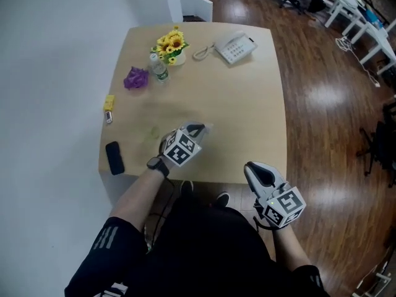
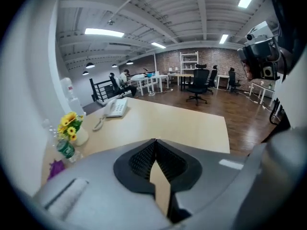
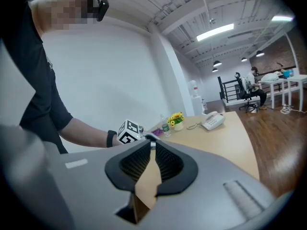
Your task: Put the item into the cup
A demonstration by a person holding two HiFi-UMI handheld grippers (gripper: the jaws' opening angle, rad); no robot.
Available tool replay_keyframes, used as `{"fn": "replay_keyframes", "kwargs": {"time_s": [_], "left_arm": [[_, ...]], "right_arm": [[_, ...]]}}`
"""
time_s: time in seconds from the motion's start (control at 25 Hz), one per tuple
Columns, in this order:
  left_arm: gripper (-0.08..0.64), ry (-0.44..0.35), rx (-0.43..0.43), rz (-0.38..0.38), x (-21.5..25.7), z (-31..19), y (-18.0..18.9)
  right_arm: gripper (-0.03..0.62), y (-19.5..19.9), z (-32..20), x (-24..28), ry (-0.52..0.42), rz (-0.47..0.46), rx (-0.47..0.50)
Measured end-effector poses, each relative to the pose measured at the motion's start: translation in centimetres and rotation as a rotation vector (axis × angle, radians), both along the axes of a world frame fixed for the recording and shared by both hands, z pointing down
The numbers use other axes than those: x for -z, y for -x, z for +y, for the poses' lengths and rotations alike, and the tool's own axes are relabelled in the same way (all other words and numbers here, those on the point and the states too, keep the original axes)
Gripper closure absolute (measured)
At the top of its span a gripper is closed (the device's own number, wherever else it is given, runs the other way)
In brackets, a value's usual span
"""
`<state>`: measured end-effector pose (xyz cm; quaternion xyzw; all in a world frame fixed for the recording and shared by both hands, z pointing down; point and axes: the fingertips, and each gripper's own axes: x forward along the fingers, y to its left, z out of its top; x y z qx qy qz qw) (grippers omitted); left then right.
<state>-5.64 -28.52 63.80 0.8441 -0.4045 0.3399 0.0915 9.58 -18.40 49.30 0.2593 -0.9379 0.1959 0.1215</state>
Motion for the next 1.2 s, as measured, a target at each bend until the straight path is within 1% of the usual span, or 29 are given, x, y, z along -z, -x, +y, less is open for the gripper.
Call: {"fn": "replay_keyframes", "kwargs": {"time_s": [0.16,0.28,0.4,0.48,0.64,0.8,0.96,1.04,1.12,1.2], "left_arm": [[0.56,-0.039,0.115,-0.078,1.6,2.1,9.3],[0.56,-0.041,0.201,-0.107,2.0,3.2,15.3],[0.56,-0.03,0.262,-0.111,1.7,4.1,19.6],[0.56,-0.01,0.278,-0.12,0.8,4.7,21.6],[0.56,0.049,0.279,-0.138,-1.9,5.8,23.7],[0.56,0.087,0.263,-0.138,-4.2,5.8,24.3],[0.56,0.127,0.255,-0.143,-5.7,5.7,24.3],[0.551,0.148,0.242,-0.142,-6.5,5.7,24.0],[0.52,0.163,0.234,-0.148,-7.0,5.7,23.7],[0.502,0.161,0.24,-0.149,-6.8,5.6,23.7]], "right_arm": [[0.552,5.0,-0.2,0.7,-0.016,-0.024,0.085],[0.552,8.4,0.2,1.2,-0.029,-0.035,0.143],[0.552,11.1,0.3,1.3,-0.031,-0.038,0.173],[0.552,12.6,0.5,1.3,-0.03,-0.041,0.183],[0.552,14.7,1.2,1.2,-0.025,-0.041,0.198],[0.552,15.2,1.6,0.7,-0.009,-0.034,0.184],[0.552,15.0,1.9,0.3,0.013,-0.03,0.16],[0.552,14.7,2.0,0.2,0.019,-0.03,0.149],[0.552,14.3,2.0,0.1,0.02,-0.028,0.142],[0.552,13.8,1.8,0.1,0.022,-0.026,0.135]]}}
